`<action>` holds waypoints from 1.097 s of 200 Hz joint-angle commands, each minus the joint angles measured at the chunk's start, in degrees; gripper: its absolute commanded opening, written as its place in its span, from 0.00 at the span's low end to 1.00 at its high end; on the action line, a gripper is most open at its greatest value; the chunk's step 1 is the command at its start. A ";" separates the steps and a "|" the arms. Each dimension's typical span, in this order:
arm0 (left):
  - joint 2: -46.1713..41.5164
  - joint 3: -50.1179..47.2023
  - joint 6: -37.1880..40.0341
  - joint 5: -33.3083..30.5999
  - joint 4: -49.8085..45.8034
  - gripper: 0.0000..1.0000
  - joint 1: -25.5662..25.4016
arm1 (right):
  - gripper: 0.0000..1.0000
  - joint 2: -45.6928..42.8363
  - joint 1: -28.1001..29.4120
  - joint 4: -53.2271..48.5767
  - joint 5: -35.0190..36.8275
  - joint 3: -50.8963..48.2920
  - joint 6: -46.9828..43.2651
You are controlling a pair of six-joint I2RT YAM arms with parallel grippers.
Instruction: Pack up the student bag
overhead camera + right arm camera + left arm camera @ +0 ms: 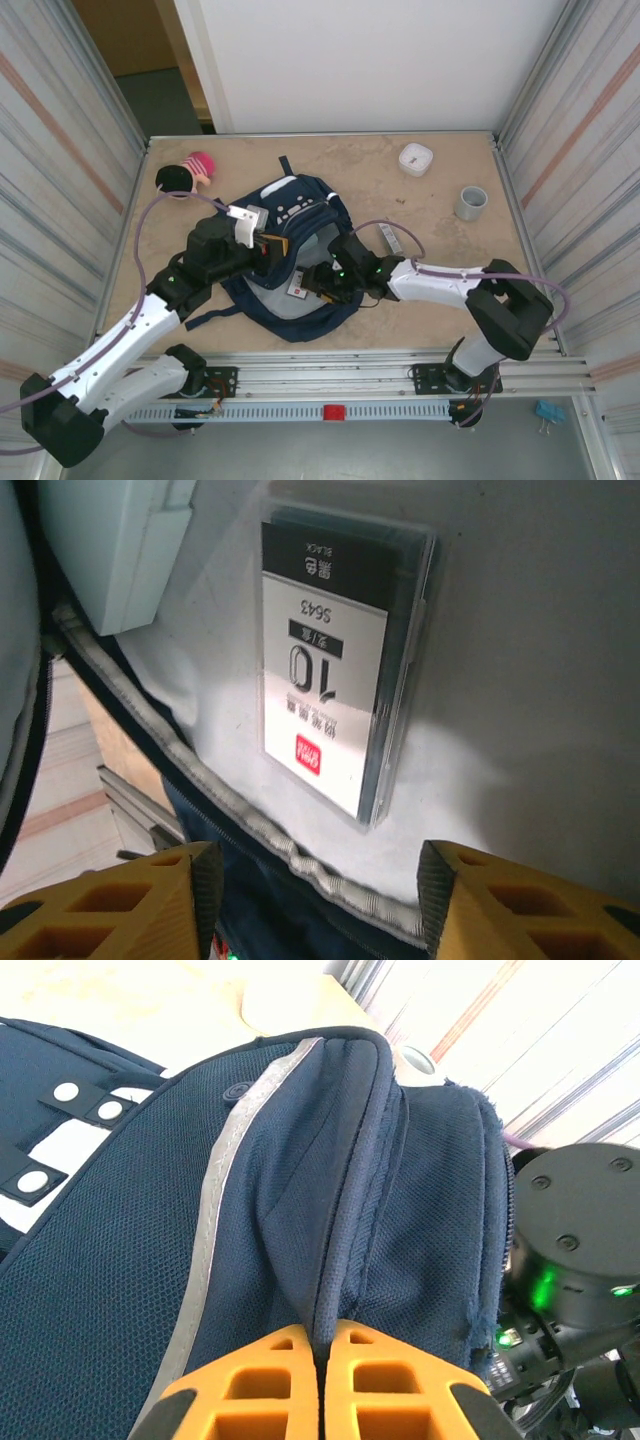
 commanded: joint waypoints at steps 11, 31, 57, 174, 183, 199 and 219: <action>-1.68 0.94 0.35 1.90 6.31 0.04 -0.54 | 0.51 6.06 1.14 3.61 -0.66 3.25 2.12; -2.07 0.80 0.44 1.50 6.02 0.04 -0.48 | 0.45 9.23 1.27 5.76 -1.96 5.15 2.14; -2.20 0.78 0.80 1.07 5.43 0.04 -0.48 | 0.43 13.28 0.14 10.93 -4.95 7.87 1.78; -1.09 0.39 1.34 -3.74 0.94 0.05 -1.19 | 0.63 -6.15 -1.92 12.29 5.13 -4.32 -7.12; -0.85 0.10 1.49 -5.15 0.70 0.05 -1.91 | 0.65 -9.68 -1.46 7.75 8.99 -4.93 -8.67; -0.04 -0.36 2.19 -7.72 0.35 0.06 -3.20 | 0.66 -15.30 -0.52 -0.97 16.29 -5.05 -11.46; 1.51 -0.12 2.55 -9.04 -0.60 0.06 -4.10 | 0.67 -20.90 -0.33 -7.96 21.07 -5.18 -14.69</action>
